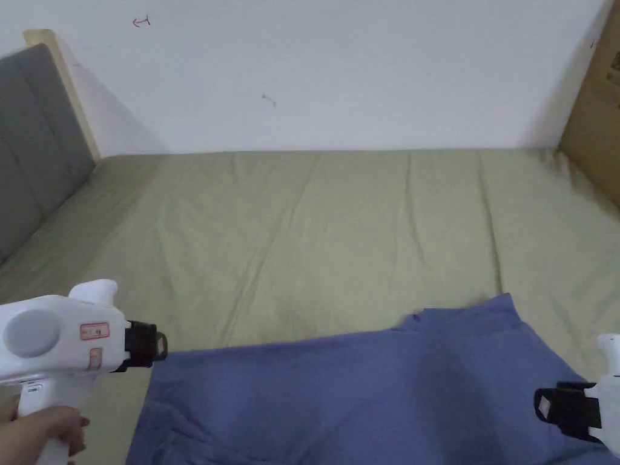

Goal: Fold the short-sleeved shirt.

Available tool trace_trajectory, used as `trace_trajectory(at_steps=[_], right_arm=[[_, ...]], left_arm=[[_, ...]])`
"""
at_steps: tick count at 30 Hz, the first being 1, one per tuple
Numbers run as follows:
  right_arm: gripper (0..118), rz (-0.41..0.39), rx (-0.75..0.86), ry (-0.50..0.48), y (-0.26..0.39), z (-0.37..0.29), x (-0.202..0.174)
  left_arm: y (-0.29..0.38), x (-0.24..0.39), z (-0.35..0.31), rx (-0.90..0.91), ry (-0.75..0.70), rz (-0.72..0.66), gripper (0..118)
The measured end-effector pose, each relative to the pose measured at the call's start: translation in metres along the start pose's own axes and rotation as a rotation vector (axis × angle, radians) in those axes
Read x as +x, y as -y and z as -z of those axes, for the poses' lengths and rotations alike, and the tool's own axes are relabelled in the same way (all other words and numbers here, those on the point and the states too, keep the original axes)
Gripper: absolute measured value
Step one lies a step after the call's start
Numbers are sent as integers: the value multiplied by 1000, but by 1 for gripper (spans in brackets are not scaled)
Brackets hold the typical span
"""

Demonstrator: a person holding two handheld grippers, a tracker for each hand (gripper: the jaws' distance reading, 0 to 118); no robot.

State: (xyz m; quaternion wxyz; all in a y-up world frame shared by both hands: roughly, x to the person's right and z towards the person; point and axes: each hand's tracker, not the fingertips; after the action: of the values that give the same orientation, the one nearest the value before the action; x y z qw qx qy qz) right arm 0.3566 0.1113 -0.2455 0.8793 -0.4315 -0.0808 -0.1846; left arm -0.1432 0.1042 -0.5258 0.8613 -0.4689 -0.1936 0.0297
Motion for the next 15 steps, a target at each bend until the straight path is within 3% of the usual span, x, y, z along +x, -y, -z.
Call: trace_trajectory(at_steps=[2, 3, 11, 12, 14, 15], right_arm=[[0, 21, -13, 5, 2, 3, -1], [0, 36, -18, 5, 4, 5, 0], [0, 58, -70, 45, 5, 14, 16], [0, 61, -72, 46, 4, 15, 18], [0, 73, -76, 49, 0, 17, 23], [0, 78, -81, 49, -2, 19, 24]], left_arm=[[-9, -10, 24, -31, -8, -10, 108], [-11, -14, 35, -47, -16, -12, 117], [-16, -21, 106, -165, -77, 7, 115], [-15, -21, 112, -178, -73, 18, 109], [-8, -23, 125, -264, 9, 54, 69], [-4, -18, 128, -311, -47, 109, 64]])
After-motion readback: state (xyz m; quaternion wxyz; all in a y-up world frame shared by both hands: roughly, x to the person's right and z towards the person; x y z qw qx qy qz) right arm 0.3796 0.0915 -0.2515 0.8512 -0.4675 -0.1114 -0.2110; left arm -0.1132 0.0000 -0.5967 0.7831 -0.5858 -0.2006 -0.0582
